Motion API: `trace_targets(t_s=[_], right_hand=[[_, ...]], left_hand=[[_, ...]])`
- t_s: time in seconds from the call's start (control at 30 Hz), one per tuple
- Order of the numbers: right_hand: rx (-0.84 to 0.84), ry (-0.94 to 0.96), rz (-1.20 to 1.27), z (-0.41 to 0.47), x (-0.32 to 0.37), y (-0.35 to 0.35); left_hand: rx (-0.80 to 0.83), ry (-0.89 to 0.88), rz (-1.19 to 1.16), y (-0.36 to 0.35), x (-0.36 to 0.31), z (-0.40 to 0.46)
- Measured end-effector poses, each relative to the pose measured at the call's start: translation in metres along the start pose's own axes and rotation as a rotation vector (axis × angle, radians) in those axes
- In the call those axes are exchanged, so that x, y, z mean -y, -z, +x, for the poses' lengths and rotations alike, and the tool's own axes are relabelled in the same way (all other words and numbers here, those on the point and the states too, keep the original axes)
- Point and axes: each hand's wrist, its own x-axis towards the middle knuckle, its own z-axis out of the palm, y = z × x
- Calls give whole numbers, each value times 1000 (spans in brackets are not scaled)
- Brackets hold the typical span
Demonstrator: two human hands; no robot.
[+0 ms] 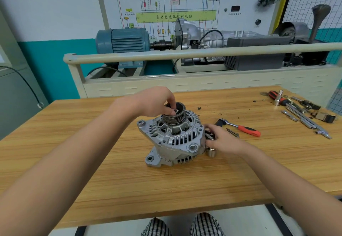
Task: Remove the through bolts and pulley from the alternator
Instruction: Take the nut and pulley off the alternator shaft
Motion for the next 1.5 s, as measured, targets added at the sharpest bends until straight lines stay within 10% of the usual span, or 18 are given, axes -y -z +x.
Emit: trace_targets(t_s=[0.13,0.37,0.63,0.8,1.07,1.5], right_hand=[[241,-91,-79,-4,19,32],[-325,370,73,0,109,61],[10,379,-508,26,167,50],[47,326,-734,29,173,46],[41,419,-1033,28,187,39],[265,507,-1029,43,178,54]], left_hand=[[-74,-7,56,-7,2,-4],[-243,117,-83,-17,3,1],[-529,34,-552,-40,22,-27],[-185,82,-780,-49,30,-30],[-539,114,-762,-78,7,-14],[-306,36,-1005,-71,25,-19]])
